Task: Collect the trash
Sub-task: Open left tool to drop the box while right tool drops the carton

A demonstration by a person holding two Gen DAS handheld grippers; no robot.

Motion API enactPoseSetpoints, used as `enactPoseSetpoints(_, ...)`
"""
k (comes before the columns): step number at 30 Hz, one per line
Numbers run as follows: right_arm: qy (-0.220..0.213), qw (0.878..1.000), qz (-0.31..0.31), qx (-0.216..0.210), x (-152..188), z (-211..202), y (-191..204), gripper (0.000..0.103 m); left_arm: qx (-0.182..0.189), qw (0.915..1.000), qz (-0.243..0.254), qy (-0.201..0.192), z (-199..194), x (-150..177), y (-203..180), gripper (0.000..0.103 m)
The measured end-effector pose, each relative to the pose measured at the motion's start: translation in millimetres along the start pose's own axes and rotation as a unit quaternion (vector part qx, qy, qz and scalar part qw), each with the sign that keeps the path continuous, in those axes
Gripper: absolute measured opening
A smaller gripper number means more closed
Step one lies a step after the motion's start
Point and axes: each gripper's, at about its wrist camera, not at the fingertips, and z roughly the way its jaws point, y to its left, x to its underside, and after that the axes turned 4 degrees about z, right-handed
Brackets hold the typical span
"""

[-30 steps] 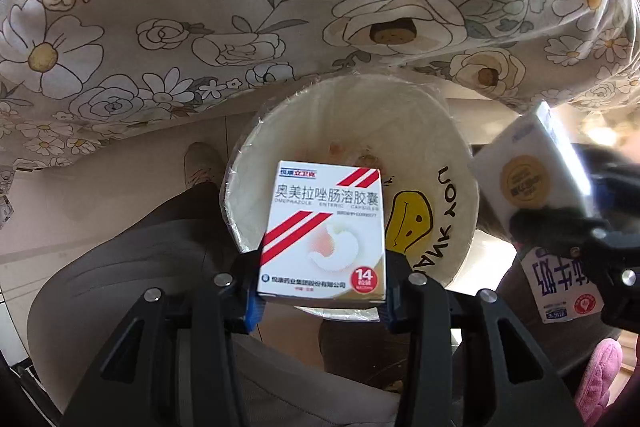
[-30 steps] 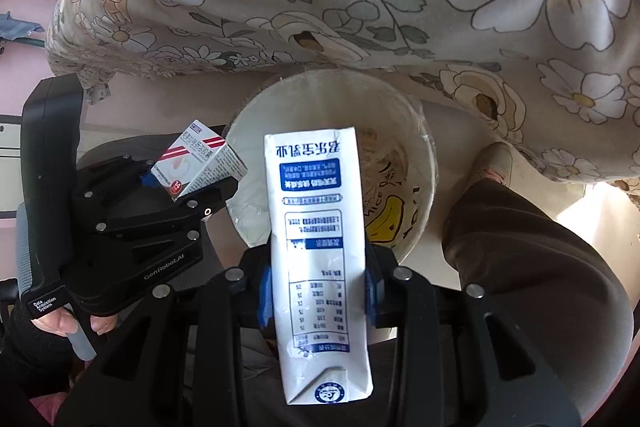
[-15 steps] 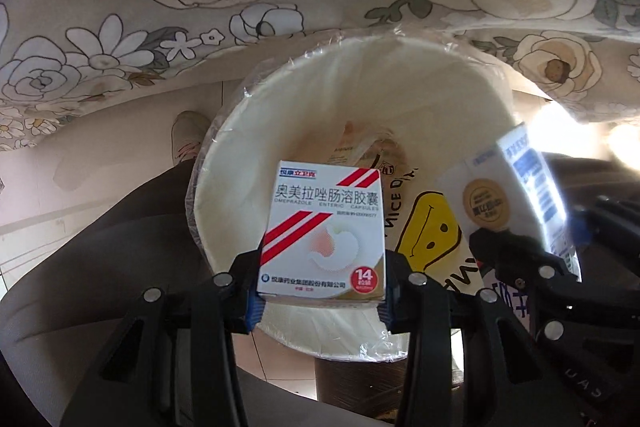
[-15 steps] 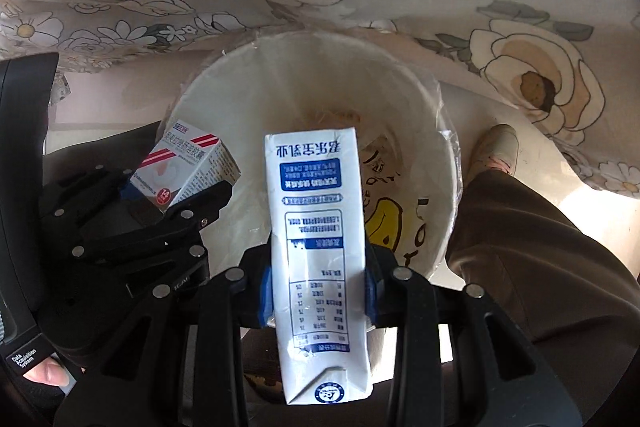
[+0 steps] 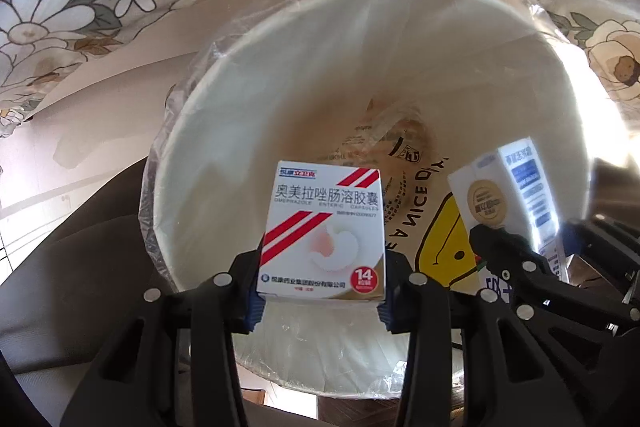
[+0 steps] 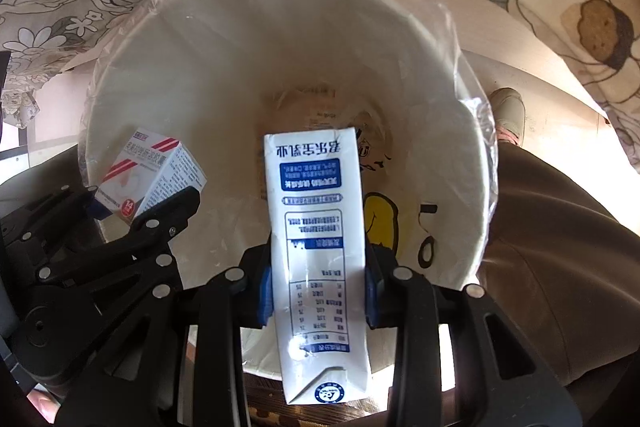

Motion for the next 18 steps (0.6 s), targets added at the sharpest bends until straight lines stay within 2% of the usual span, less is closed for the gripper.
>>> enactPoseSetpoints(5,0.004,1.000,0.006,0.000,-2,10,3,0.035,-0.001,0.9998,-0.011,0.019,15,-8,4,0.046)
enactPoseSetpoints(11,-0.009,1.000,0.001,0.023,-1,11,11,0.036,-0.011,0.9994,-0.015,0.028,22,-12,4,0.047)
enactPoseSetpoints(13,-0.008,1.000,0.002,0.025,-2,9,16,0.036,-0.021,0.9992,-0.016,0.029,23,-14,2,0.052)
enactPoseSetpoints(18,-0.010,1.000,0.010,0.018,-7,7,16,0.036,-0.013,0.9989,-0.029,0.034,25,-12,10,0.058)
